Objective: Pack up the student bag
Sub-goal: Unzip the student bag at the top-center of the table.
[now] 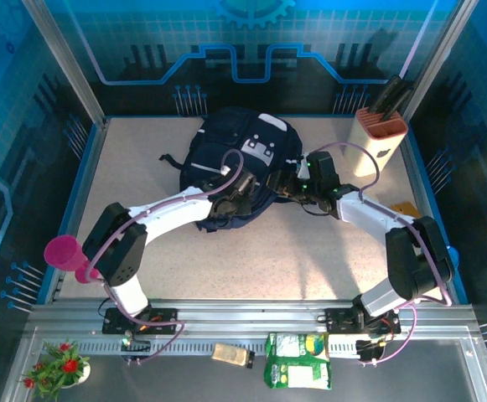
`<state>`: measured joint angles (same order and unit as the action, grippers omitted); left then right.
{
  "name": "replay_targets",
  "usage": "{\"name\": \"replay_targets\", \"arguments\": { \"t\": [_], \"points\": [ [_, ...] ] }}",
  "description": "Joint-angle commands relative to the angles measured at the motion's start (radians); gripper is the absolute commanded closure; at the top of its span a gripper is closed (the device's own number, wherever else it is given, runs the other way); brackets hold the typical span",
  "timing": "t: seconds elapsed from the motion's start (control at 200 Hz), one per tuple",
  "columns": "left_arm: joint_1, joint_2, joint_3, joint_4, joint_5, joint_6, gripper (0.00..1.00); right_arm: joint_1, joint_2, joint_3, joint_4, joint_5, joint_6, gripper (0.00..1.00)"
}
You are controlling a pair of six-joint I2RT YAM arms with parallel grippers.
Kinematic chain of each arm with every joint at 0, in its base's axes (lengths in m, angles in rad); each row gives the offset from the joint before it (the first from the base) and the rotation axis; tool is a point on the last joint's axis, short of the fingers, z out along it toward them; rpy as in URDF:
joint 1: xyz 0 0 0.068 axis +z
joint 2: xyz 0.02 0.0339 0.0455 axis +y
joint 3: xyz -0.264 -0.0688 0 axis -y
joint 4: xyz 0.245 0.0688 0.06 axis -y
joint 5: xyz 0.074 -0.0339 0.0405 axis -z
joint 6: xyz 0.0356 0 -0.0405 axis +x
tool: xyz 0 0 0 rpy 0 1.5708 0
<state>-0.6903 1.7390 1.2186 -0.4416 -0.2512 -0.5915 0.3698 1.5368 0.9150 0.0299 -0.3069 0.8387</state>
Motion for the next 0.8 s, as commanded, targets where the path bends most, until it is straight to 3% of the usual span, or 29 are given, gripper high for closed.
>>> {"name": "replay_targets", "arguments": {
  "t": [0.0, 0.15, 0.38, 0.795],
  "points": [
    [-0.002, 0.028, 0.04, -0.019, -0.019, 0.021, 0.74, -0.009, 0.027, -0.008, 0.058, -0.052, 0.049, 0.32],
    [-0.003, 0.059, 0.06, -0.019, -0.018, 0.021, 0.79, -0.006, 0.057, -0.019, 0.123, -0.089, 0.111, 0.34],
    [-0.003, 0.055, 0.061, -0.016, -0.019, 0.024, 0.97, 0.032, 0.14, 0.031, 0.153, -0.092, 0.193, 0.36],
    [0.0, -0.004, 0.03, -0.03, -0.045, 0.05, 1.0, 0.058, 0.305, 0.136, 0.182, -0.106, 0.263, 0.73]
  ]
}}
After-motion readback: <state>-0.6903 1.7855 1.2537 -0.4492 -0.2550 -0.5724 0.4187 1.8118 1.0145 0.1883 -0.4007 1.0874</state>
